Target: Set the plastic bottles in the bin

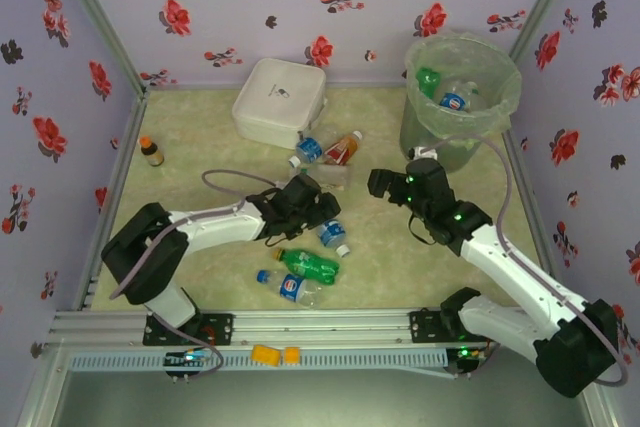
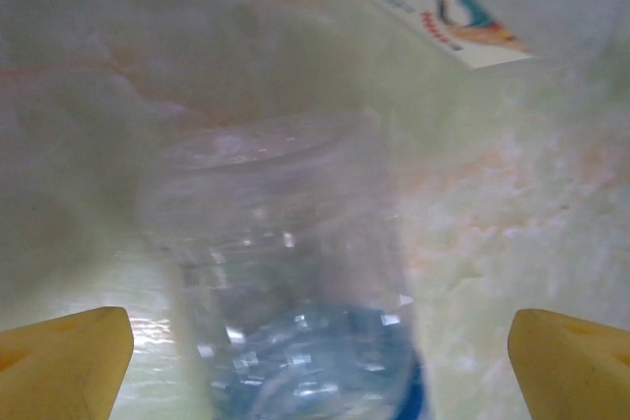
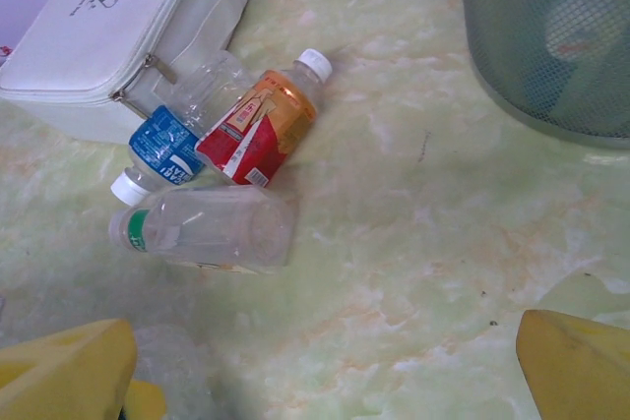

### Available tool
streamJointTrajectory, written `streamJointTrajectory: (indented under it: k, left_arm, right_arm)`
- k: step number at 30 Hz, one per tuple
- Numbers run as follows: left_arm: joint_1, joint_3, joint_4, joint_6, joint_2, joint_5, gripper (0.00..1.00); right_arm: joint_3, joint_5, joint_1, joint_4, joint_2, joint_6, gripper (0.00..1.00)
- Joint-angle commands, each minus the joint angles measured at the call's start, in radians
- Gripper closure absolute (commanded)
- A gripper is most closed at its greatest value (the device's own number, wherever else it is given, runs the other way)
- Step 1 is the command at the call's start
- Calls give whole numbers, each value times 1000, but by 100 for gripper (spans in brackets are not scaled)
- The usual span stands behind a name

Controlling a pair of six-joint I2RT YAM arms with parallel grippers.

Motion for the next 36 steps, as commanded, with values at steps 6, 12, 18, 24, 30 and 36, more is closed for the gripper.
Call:
streamJointTrajectory:
  k: [6,12,18,24,30,36]
  left_arm:
    - [3,68,6,58,118,-15,10]
    - [2,75,130,26,196,-28,30]
    - [7,72,207,-6,218,-52,39]
    - [31,35,328,-32,187,-60,49]
    - [33,41,316,45,81,-60,50]
    - [36,68,300,171,-36,-87,51]
  right_arm:
    - [-40,65,5,-36,-35,7,0]
    - [-56,79,5,-70,-49,16,0]
    - [-56,96,5,-102,-81,3,0]
    - [-55,59,3,-106,-115,10,0]
    - [-66,36,3,-93,-175,-15,1]
    - [-108,-54,2,-42,-241,-80,0]
